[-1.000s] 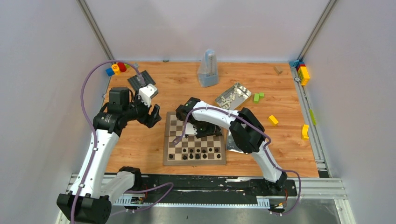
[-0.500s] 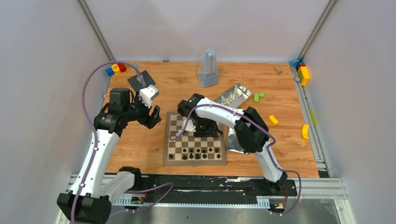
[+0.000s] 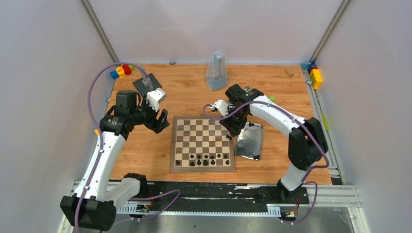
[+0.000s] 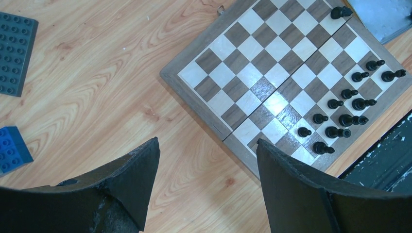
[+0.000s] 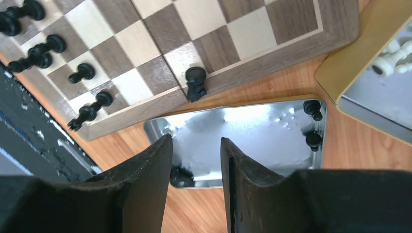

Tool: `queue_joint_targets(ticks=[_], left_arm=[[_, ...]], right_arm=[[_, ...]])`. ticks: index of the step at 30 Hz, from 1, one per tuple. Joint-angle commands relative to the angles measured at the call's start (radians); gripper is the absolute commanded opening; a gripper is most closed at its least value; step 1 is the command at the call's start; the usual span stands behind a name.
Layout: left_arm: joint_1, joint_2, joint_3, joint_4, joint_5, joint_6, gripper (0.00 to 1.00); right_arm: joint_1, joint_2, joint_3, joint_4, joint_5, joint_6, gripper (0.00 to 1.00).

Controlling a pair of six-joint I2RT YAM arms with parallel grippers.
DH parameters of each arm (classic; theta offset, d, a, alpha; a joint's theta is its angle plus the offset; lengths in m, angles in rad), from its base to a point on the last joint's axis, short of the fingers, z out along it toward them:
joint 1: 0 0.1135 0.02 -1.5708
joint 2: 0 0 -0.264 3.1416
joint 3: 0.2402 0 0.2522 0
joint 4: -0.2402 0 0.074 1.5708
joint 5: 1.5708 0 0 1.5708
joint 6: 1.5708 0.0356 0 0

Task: Set up the chess pieces on the board
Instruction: Place the chess piece on the chessboard, then pick up the chess piece from the chessboard.

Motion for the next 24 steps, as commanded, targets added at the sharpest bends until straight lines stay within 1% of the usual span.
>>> queue_joint_targets(ticks=[1, 5, 8, 13, 24], left_arm=[[0.008, 0.012, -0.004, 0.047, 0.037, -0.01, 0.81], [0.007, 0.021, -0.004, 0.055, 0.046, -0.016, 0.81], [0.007, 0.028, -0.005, 0.058, 0.046, -0.016, 0.81], [0.008, 0.037, -0.007, 0.062, 0.042, -0.014, 0.81], [0.007, 0.042, -0.011, 0.065, 0.048, -0.009, 0.81]], right_arm=[[-0.046, -0.066, -0.116, 0.251, -0.114, 0.067, 0.42], [-0.069, -0.071, -0.181, 0.331, -0.138, 0.086, 0.42], [-0.073, -0.063, -0.206, 0.359, -0.15, 0.09, 0.42], [-0.073, -0.043, -0.217, 0.374, -0.172, 0.088, 0.41], [-0.073, -0.023, -0.242, 0.387, -0.151, 0.077, 0.37]])
